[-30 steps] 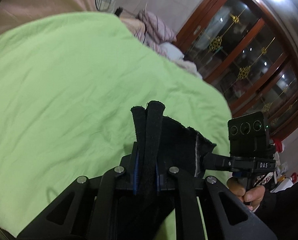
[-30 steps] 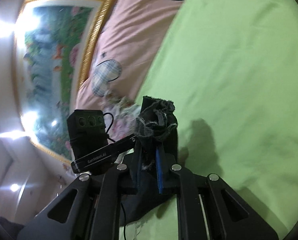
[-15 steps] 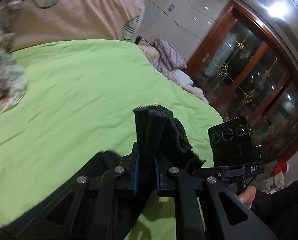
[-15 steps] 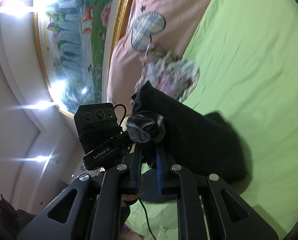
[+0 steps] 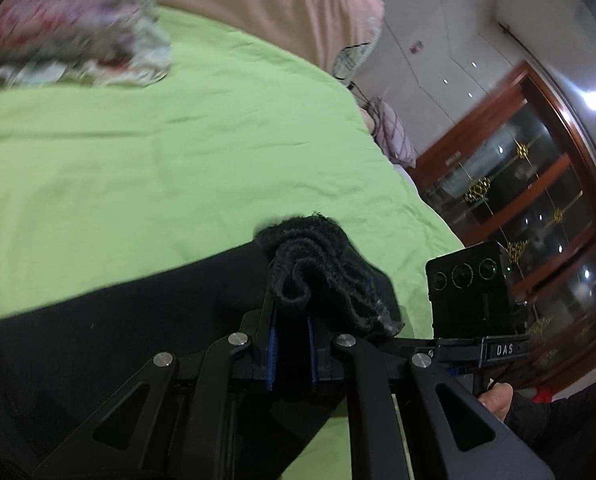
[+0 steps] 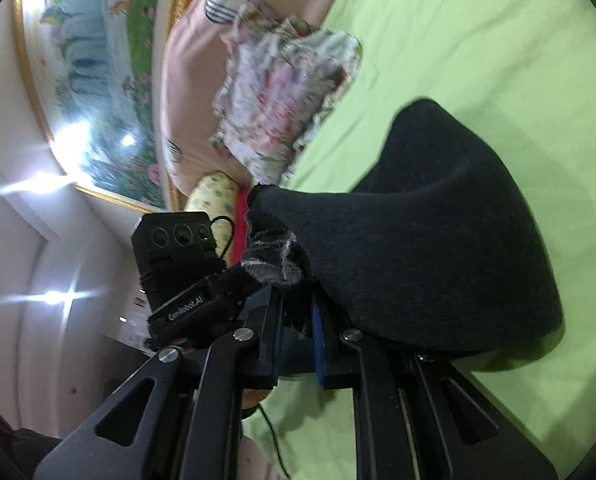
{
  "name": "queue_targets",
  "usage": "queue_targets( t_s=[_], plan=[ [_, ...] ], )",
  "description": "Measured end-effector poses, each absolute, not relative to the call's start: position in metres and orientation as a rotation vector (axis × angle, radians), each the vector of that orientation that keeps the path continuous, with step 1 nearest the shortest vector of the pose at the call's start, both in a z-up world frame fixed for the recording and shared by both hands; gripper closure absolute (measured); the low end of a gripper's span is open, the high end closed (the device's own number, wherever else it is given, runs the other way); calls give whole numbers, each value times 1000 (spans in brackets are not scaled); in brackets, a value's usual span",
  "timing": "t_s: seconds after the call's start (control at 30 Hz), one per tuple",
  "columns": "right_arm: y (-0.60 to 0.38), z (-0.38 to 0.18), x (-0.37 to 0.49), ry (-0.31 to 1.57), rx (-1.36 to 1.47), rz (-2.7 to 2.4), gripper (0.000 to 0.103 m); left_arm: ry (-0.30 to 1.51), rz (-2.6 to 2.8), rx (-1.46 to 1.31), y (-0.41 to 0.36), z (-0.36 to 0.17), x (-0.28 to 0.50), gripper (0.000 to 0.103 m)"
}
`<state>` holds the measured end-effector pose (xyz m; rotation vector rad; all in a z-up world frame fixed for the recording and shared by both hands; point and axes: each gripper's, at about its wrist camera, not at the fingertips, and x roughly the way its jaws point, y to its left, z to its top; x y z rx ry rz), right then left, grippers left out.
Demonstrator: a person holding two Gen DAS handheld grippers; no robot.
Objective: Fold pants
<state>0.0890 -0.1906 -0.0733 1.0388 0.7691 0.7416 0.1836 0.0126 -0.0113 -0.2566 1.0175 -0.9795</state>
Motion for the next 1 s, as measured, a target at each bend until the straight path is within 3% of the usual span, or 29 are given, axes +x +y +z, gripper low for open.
queue_targets(
  t_s=[0.13,0.43,0.53,0.6,1.0],
  plan=[
    [-184,-76,94,810,1001,714,89,1029,-942,-271,19,-21,189,93],
    [-172,-75,95,873,927,676,87,1030,-800,-289,49,-22,174,62],
    [-169,-71,93,871,927,685,71,1021,-764,-309,59,-21,167,53],
    [-164,-66,91,865,917,727,49,1015,-741,-345,68,-20,161,48],
    [-149,-32,77,835,793,765,47,962,-600,-454,126,-10,121,41]
  ],
)
